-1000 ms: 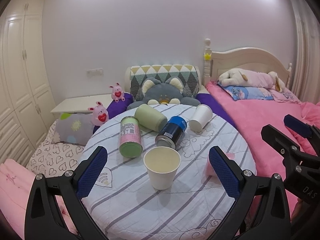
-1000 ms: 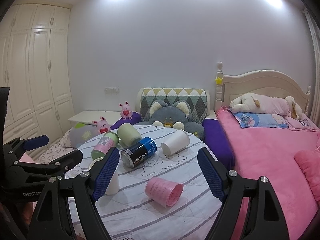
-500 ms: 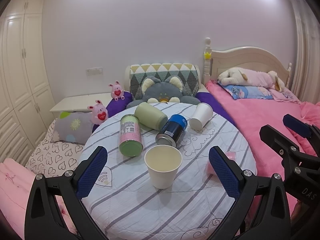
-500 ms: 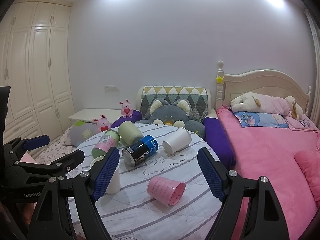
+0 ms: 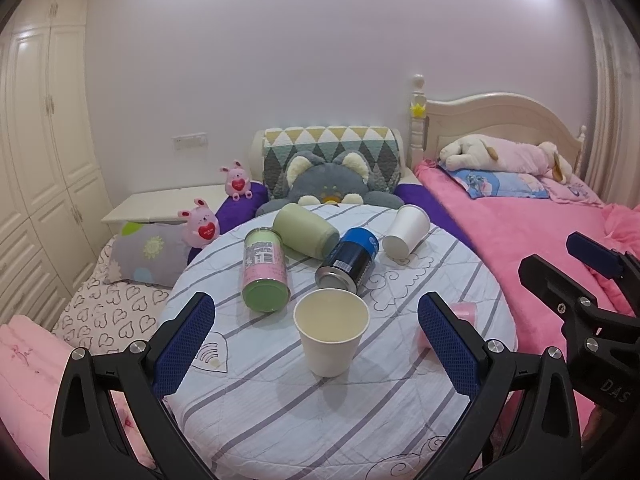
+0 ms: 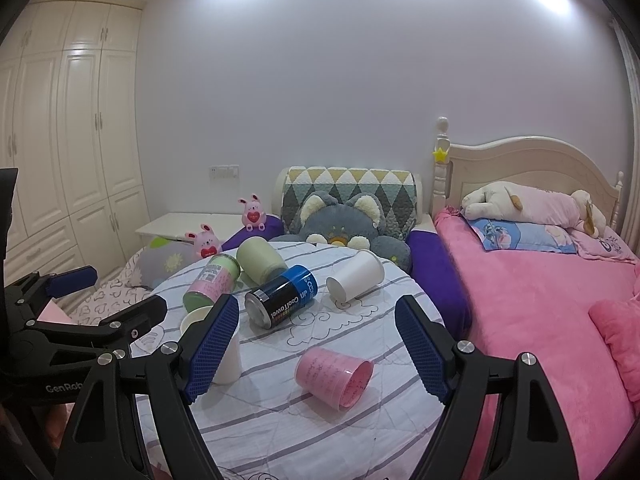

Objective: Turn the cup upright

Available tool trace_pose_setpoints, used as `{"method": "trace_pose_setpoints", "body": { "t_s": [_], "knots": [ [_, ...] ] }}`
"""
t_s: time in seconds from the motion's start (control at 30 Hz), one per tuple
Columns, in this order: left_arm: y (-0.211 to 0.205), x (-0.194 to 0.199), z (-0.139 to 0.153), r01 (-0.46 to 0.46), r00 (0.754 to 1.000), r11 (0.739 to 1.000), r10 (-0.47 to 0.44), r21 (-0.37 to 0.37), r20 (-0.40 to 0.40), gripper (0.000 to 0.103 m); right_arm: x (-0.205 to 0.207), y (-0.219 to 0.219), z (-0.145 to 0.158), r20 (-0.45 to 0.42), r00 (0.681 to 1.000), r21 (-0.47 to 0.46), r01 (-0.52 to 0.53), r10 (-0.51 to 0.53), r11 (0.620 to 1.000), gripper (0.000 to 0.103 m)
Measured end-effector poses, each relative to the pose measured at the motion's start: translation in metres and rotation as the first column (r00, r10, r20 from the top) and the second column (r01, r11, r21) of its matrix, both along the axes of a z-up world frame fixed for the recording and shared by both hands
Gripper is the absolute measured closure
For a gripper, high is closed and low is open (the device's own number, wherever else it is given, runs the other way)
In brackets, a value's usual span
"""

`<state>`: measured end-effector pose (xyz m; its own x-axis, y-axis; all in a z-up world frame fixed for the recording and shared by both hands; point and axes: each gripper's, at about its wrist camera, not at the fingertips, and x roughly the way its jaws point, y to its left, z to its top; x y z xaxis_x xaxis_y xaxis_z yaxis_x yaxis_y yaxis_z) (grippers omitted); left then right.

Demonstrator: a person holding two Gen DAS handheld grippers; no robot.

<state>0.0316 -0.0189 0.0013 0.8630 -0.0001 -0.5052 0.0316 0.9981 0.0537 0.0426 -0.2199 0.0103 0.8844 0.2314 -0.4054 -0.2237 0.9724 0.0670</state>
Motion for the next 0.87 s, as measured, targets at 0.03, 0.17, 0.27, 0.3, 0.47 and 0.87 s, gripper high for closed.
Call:
{"method": "trace_pose_setpoints", "body": {
  "t_s": [0.03, 0.17, 0.27, 0.3, 0.47, 0.87],
  "knots": [
    [0.0, -0.001, -0.001, 0.001, 1.0, 1.0, -0.001, 0.002, -0.001, 0.0, 0.0, 0.0, 0.0, -0.001, 1.0, 0.0, 0.0, 0.0, 1.0, 0.021],
    [0.0, 0.0, -0.003, 0.0, 1.0, 1.0, 0.0, 0.002, -0.003, 0.0, 0.001, 0.001, -0.003, -0.005, 1.0, 0.0, 0.0, 0.0, 1.0, 0.021],
    [-0.001, 0.0, -0.006, 0.0, 1.0, 1.0, 0.0, 0.004, -0.003, 0.0, 0.003, 0.0, -0.006, -0.015, 1.0, -0.001, 0.0, 0.0, 1.0, 0.021],
    [-0.001, 0.001, -0.005, 0.0, 1.0, 1.0, 0.0, 0.003, -0.004, 0.0, 0.002, 0.001, -0.007, -0.017, 1.0, -0.002, -0.001, 0.001, 1.0, 0.021],
    [-0.001, 0.0, -0.005, -0.001, 1.0, 1.0, 0.001, 0.003, -0.001, 0.0, 0.004, 0.001, -0.008, -0.027, 1.0, -0.005, -0.001, 0.001, 1.0, 0.021],
    [0.005, 0.012, -0.018, 0.003, 0.999, 1.0, -0.003, -0.012, -0.037, 0.0, 0.012, 0.005, -0.009, -0.044, 0.999, -0.01, -0.006, 0.006, 1.0, 0.021]
  ]
}}
